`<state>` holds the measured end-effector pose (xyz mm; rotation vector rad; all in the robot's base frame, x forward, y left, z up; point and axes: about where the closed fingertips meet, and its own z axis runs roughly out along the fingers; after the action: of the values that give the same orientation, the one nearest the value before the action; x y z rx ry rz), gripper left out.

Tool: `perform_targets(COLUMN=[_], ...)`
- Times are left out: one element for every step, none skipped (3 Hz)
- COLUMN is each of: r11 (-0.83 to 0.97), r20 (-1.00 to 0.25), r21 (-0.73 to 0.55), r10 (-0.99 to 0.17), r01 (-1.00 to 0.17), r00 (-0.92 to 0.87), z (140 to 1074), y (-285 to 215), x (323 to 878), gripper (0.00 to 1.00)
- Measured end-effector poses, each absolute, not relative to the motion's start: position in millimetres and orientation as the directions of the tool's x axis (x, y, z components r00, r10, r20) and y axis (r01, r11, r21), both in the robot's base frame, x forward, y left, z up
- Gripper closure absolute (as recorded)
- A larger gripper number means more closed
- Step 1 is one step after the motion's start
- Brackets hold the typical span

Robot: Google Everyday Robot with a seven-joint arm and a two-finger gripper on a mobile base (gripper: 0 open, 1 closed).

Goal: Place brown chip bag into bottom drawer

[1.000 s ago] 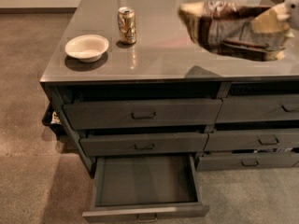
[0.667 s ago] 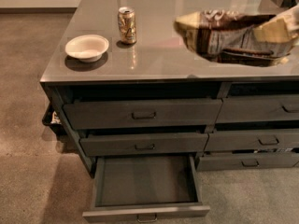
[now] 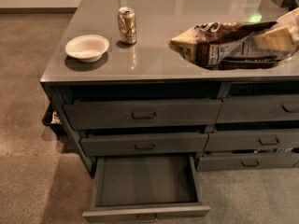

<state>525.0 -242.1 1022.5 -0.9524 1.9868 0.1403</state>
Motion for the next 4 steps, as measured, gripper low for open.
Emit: perform_targets(r11=[0.697, 0.649, 0.553, 0.451], r20=[-0.767, -0.767, -0.766, -0.755], r21=[-0.256, -0.275, -0.294, -0.296], r10=[-0.568, -0.593, -0.624, -0.651], r01=[-0.670, -0.709, -0.780, -0.842], r00=[-0.298, -0.245, -0.154, -0.083], z=[1022.5, 1019.4, 999.3, 953.5], y=[-242.1, -228.9, -196.4, -153.6], x=[524.9, 516.6, 484.0, 447.4], gripper=[1.00, 1.00, 1.00, 1.00])
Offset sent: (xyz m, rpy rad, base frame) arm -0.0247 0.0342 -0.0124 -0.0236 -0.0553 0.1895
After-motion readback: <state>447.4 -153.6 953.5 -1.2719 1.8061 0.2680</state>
